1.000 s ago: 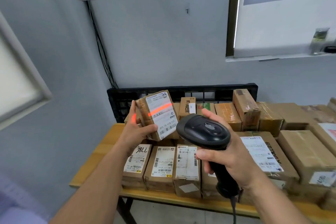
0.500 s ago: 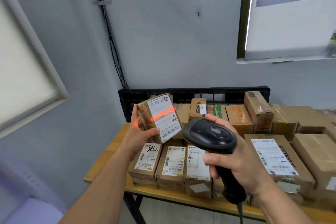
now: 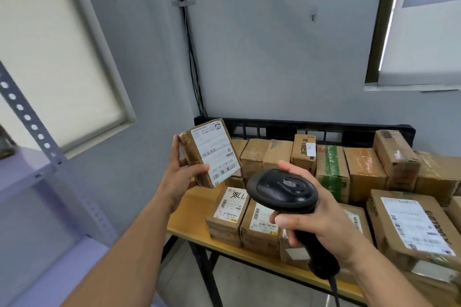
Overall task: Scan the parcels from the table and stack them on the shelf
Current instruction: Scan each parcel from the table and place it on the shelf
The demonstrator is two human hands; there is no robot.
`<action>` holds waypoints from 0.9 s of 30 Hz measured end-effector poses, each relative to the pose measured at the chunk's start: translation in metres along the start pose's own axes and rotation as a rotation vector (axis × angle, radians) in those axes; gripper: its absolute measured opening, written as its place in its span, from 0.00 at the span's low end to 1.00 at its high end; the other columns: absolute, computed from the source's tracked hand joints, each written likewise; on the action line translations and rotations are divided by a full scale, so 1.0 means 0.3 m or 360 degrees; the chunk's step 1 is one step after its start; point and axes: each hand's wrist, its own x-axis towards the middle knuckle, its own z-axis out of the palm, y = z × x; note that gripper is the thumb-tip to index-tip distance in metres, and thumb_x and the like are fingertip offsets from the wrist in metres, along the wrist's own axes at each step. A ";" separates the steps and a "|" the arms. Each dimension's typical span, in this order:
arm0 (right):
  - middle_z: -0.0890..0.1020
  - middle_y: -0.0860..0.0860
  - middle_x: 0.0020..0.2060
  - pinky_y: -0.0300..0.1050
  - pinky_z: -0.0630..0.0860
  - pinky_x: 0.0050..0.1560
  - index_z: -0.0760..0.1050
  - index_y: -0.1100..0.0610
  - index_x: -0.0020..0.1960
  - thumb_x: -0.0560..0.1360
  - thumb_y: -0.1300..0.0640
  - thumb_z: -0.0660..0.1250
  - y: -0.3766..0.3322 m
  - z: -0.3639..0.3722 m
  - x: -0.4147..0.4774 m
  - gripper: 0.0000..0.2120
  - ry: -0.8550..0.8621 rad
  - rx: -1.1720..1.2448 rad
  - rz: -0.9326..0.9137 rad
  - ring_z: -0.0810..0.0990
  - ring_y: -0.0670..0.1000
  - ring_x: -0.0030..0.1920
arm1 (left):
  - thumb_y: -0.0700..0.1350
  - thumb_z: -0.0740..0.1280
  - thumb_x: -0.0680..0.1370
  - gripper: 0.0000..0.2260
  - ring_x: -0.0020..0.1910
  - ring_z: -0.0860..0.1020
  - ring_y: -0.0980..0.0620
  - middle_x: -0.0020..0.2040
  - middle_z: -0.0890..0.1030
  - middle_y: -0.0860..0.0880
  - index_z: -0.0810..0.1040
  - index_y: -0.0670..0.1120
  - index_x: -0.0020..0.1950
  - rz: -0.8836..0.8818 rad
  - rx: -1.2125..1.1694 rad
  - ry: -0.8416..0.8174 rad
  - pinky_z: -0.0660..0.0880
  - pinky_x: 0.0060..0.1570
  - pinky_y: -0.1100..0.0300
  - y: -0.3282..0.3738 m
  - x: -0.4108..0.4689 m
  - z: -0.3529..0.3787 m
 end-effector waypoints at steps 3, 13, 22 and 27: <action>0.83 0.55 0.55 0.50 0.77 0.30 0.70 0.37 0.68 0.61 0.62 0.79 -0.008 0.044 0.026 0.41 -0.0028 -0.0029 -0.0040 0.77 0.59 0.29 | 0.32 0.69 0.74 0.46 0.56 0.78 0.45 0.55 0.78 0.44 0.47 0.62 0.78 0.0017 -0.0013 0.0021 0.77 0.47 0.48 0.012 -0.004 -0.059; 0.84 0.59 0.46 0.48 0.77 0.28 0.71 0.38 0.66 0.62 0.65 0.77 0.002 0.182 0.125 0.39 -0.0134 -0.0046 -0.0061 0.76 0.60 0.28 | 0.31 0.68 0.75 0.46 0.53 0.79 0.49 0.51 0.80 0.46 0.46 0.62 0.79 0.0073 -0.0016 0.0143 0.78 0.45 0.50 0.061 -0.022 -0.271; 0.83 0.57 0.51 0.48 0.78 0.30 0.65 0.41 0.72 0.61 0.63 0.80 -0.031 0.328 0.228 0.45 -0.0270 -0.0057 -0.0138 0.77 0.58 0.28 | 0.35 0.70 0.75 0.43 0.50 0.81 0.52 0.53 0.81 0.47 0.49 0.63 0.78 0.0144 0.0002 0.0322 0.80 0.39 0.54 0.096 -0.072 -0.455; 0.84 0.55 0.45 0.52 0.77 0.30 0.64 0.41 0.72 0.64 0.66 0.77 -0.070 0.492 0.322 0.44 -0.0424 -0.0123 -0.0268 0.77 0.60 0.27 | 0.37 0.71 0.75 0.40 0.52 0.81 0.48 0.58 0.80 0.44 0.52 0.62 0.77 0.0227 0.0034 0.0569 0.82 0.42 0.50 0.162 -0.137 -0.634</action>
